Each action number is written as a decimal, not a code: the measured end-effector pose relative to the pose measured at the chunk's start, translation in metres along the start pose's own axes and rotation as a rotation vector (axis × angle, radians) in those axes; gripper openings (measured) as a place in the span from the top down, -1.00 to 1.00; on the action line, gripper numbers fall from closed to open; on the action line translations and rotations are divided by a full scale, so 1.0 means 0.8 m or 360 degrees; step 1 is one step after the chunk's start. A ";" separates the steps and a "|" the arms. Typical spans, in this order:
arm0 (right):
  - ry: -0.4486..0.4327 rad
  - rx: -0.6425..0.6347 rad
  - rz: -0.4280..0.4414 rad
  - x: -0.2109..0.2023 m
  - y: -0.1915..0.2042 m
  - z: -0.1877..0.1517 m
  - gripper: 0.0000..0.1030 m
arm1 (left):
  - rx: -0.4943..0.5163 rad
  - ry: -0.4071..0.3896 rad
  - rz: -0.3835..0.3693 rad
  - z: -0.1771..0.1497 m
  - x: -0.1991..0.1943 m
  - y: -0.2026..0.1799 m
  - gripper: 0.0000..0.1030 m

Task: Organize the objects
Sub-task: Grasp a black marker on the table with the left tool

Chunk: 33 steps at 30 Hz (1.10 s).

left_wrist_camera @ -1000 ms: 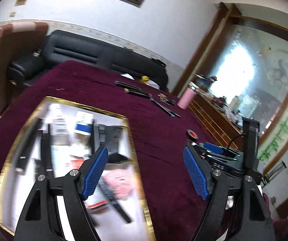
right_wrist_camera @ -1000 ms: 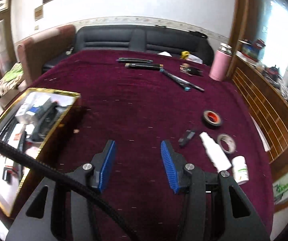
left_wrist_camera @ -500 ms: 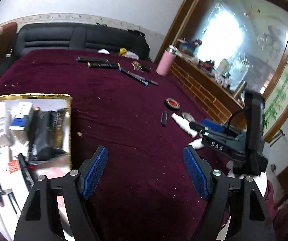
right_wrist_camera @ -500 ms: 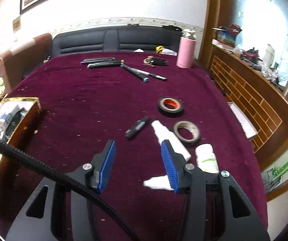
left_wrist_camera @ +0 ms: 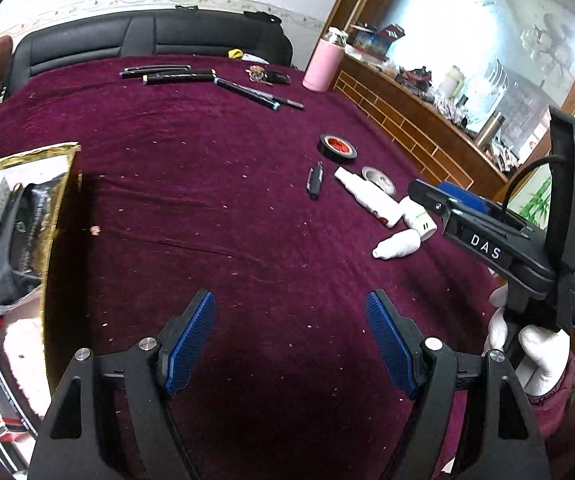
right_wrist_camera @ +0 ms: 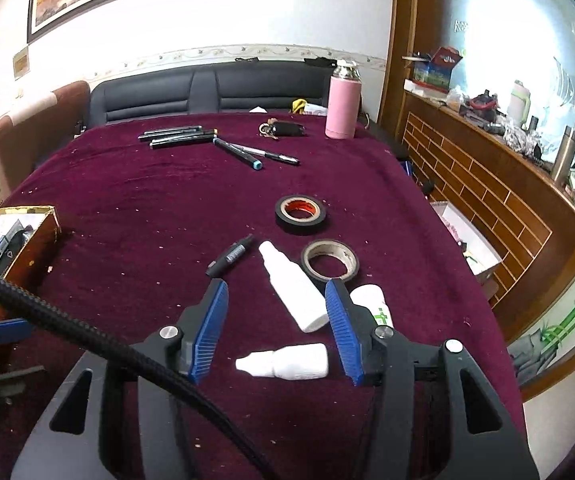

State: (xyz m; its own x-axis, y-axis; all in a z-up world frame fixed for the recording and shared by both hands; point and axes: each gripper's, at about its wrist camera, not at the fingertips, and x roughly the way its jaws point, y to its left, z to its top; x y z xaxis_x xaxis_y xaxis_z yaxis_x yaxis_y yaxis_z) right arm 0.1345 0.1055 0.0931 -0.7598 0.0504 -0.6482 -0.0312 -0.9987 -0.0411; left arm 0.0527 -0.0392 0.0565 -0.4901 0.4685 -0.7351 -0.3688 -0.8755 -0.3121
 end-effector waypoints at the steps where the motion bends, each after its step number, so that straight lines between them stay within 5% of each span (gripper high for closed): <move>1: 0.0011 0.0017 0.0008 0.002 -0.006 0.000 0.04 | 0.0015 0.0013 0.0007 0.003 0.006 -0.005 -0.40; 12: 0.0045 0.0465 -0.0113 0.029 -0.149 -0.011 0.04 | 0.0191 0.0161 -0.0088 0.034 0.068 -0.066 -0.40; 24: 0.0045 0.0614 -0.0005 0.046 -0.173 -0.025 0.03 | 0.0448 0.0189 0.0109 0.133 0.171 -0.083 -0.34; 26: 0.0055 0.0626 0.0007 0.050 -0.176 -0.026 0.03 | 0.0511 0.0226 0.0135 0.138 0.189 -0.084 -0.11; 28: 0.0069 0.0639 0.0019 0.053 -0.177 -0.027 0.03 | 0.0588 0.0292 0.0185 0.139 0.210 -0.086 0.36; 33: 0.0094 0.0651 0.0027 0.058 -0.178 -0.030 0.03 | 0.0648 0.0329 0.0211 0.144 0.223 -0.094 0.77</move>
State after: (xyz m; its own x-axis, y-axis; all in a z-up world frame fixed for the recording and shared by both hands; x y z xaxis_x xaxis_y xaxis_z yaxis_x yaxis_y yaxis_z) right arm 0.1192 0.2502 0.0509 -0.7244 0.0226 -0.6890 -0.2835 -0.9208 0.2679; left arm -0.0983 0.1242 0.0181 -0.4016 0.2863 -0.8699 -0.6136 -0.7892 0.0236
